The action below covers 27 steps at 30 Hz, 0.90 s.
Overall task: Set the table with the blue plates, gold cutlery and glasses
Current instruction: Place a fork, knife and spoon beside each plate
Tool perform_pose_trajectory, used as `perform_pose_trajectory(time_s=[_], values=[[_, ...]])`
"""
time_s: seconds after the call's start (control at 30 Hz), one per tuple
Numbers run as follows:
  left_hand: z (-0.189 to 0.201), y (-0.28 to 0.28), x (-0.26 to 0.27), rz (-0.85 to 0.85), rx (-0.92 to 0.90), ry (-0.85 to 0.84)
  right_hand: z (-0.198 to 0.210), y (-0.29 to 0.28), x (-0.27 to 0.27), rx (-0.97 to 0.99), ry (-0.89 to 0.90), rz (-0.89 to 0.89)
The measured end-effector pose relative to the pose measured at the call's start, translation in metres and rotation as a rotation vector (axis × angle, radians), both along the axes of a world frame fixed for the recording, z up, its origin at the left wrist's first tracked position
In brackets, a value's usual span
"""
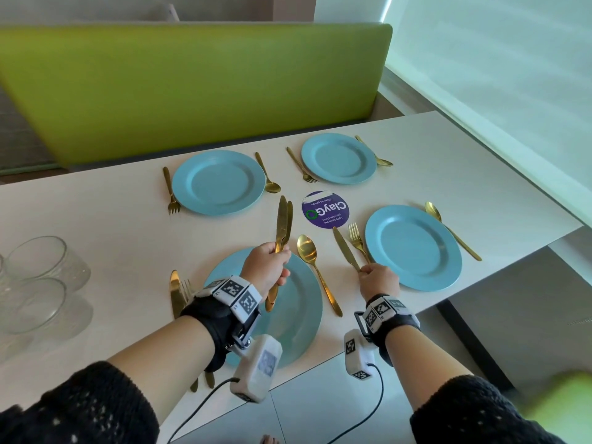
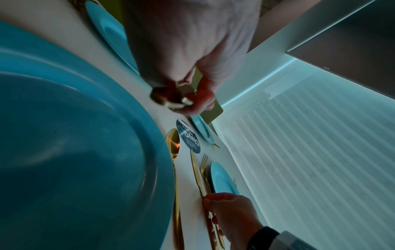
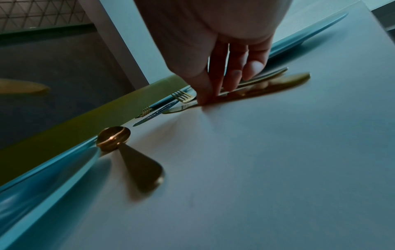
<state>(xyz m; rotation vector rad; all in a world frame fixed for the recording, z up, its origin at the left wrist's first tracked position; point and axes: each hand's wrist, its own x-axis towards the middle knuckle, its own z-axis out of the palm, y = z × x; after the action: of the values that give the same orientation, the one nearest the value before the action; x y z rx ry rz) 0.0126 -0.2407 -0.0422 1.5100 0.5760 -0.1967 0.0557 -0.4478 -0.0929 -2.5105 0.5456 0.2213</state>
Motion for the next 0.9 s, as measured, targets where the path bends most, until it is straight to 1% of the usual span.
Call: perform_pose_trajectory(time_s=[0.9], values=[[-0.0006,0.0010,-0.0067,0.025,0.019,0.028,-0.0051,-0.0043,0.0102,-0.027,0.004,0.035]])
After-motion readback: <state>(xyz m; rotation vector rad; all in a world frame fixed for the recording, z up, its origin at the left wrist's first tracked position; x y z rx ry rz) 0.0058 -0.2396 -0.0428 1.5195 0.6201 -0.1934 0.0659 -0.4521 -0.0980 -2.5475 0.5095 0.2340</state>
